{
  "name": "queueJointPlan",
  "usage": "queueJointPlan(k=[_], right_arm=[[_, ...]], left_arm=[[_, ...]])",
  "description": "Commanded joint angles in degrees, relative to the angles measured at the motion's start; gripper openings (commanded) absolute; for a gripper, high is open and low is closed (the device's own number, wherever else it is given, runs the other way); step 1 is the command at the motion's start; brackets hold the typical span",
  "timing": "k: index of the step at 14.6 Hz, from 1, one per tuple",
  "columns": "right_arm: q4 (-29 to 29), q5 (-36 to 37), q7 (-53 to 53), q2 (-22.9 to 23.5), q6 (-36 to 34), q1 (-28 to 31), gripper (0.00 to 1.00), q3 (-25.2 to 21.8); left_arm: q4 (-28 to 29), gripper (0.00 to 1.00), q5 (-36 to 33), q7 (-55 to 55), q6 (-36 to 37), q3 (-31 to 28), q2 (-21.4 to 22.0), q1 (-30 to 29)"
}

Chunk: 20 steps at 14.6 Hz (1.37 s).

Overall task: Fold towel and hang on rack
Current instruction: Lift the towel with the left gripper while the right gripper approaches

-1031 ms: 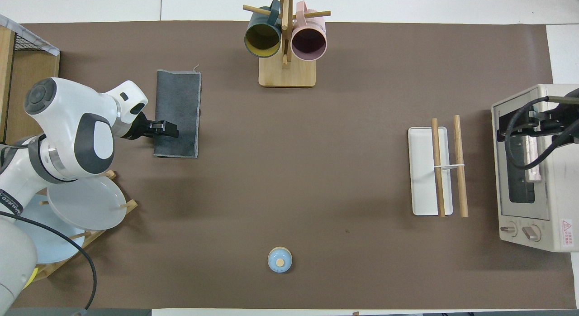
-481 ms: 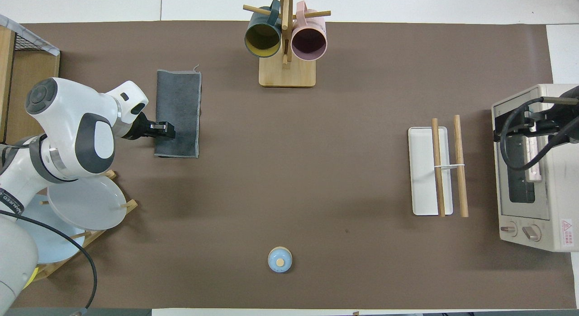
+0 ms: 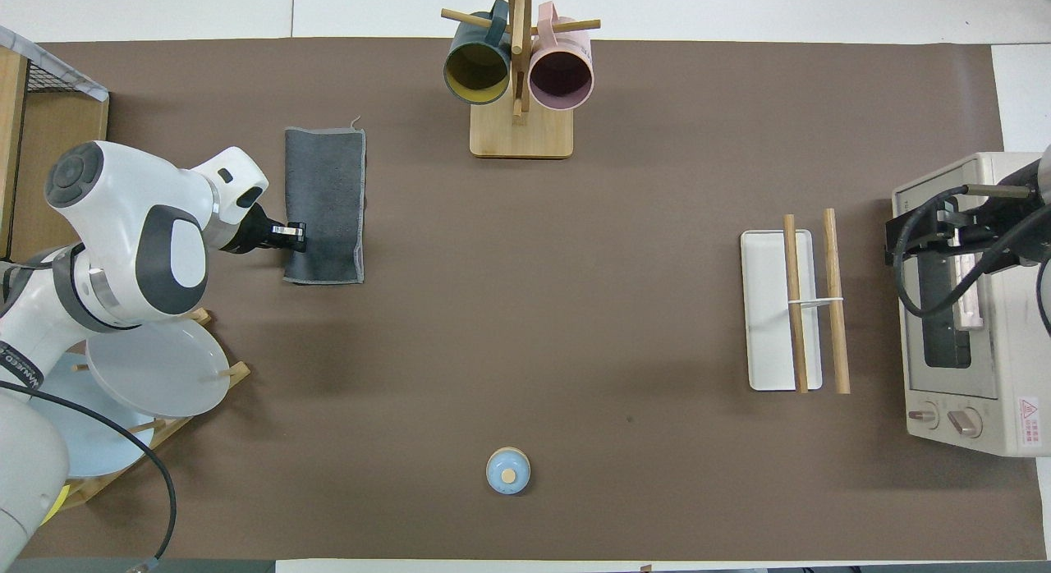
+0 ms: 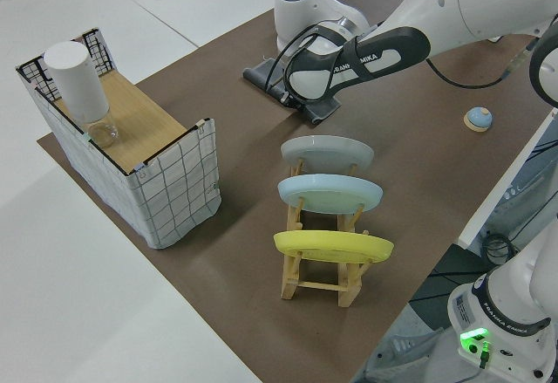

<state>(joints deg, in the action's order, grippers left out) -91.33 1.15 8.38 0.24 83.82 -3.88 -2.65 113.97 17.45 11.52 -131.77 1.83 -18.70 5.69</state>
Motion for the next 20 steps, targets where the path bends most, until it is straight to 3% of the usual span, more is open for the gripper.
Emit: queueJointPlan(k=[1,4,8,11,12,16,20], right_arm=[[-2.54,-1.24,0.24,-1.99,0.73,0.19,1.00,0.10],[-4.21,-1.24,0.15,-2.87,1.34,0.01,1.00,0.19],[-4.91,-7.72,2.07,-2.87,4.77,0.45,1.00,0.10],[-6.31,-14.66,14.61,-3.22,5.12,0.01,1.00,0.10],[-7.28,-20.08,20.83,-3.75,6.17,-0.08,1.00,0.10],[-12.37,-34.68,40.01,-5.77,12.49,0.02,1.00,0.01],[-17.90,-41.48,52.52,-7.52,23.19,-3.75,1.00,0.10]], left_arm=[[-0.94,0.00,1.71,0.35,1.41,0.10,-0.11,-0.76],[-5.49,0.00,2.15,-5.25,7.90,0.10,0.68,-1.21],[-10.51,0.00,0.75,-21.59,16.00,0.54,3.58,-0.24],[-13.59,0.00,-2.15,-35.29,20.74,1.77,5.51,1.60],[-14.82,0.00,-2.77,-40.12,22.50,2.47,5.78,2.48],[-17.73,0.00,-4.53,-64.87,25.42,7.64,8.58,4.32],[-19.13,0.00,-3.39,-91.44,24.45,12.31,10.17,4.68]])
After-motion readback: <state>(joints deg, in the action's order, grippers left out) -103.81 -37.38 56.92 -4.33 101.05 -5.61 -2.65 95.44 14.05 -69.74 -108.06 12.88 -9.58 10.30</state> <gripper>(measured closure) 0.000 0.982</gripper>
